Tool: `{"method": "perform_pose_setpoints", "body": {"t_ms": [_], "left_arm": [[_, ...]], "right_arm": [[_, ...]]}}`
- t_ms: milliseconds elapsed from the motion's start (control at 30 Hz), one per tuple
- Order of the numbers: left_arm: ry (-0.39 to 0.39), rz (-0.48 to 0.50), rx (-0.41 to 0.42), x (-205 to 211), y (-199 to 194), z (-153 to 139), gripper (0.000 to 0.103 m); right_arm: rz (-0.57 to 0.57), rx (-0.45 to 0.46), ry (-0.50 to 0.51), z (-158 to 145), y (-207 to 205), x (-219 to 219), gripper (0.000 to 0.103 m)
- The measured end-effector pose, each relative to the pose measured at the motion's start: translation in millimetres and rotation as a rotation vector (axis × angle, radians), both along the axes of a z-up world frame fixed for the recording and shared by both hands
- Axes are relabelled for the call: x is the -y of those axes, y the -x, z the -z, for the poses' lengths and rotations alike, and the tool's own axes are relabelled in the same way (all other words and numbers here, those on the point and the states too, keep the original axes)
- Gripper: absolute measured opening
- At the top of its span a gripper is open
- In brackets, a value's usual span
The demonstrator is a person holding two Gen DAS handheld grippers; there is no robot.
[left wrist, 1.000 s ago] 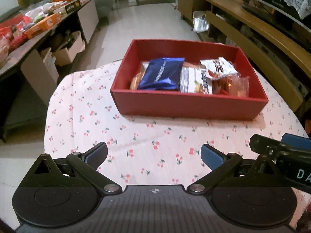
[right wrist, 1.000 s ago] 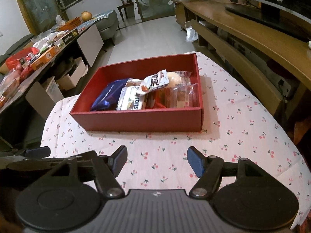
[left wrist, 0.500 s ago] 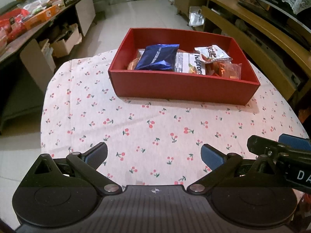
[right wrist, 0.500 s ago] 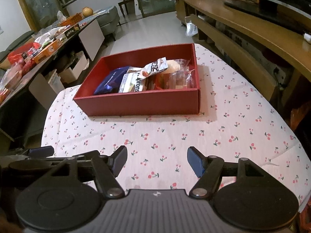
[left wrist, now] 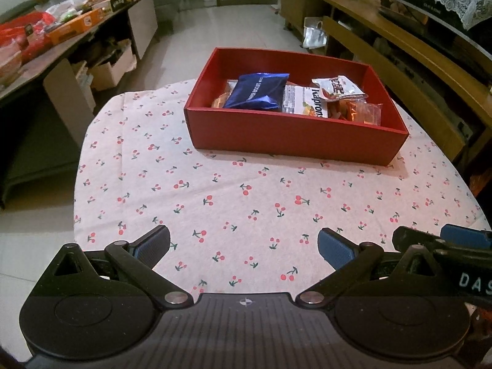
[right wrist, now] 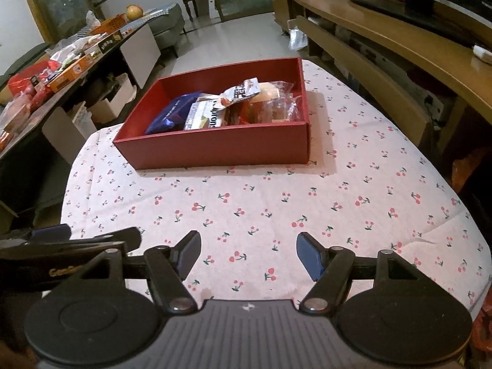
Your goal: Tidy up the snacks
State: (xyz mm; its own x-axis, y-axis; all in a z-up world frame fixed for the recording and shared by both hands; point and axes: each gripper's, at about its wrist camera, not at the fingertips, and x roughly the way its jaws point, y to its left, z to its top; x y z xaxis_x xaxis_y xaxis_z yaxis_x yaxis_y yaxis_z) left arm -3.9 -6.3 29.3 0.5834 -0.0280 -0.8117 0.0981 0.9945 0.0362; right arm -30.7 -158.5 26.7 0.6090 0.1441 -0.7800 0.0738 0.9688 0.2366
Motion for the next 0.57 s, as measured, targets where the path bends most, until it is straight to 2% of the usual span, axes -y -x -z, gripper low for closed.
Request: {"method": "perform_pose_setpoints", "body": {"t_ms": [567], "left_arm": [[-0.008,0.002,0.02,-2.2,13.0,-3.4,0.103]], "right_arm": [[0.0,-0.011,0.013,1.2,6.0,-0.9,0.071]]}}
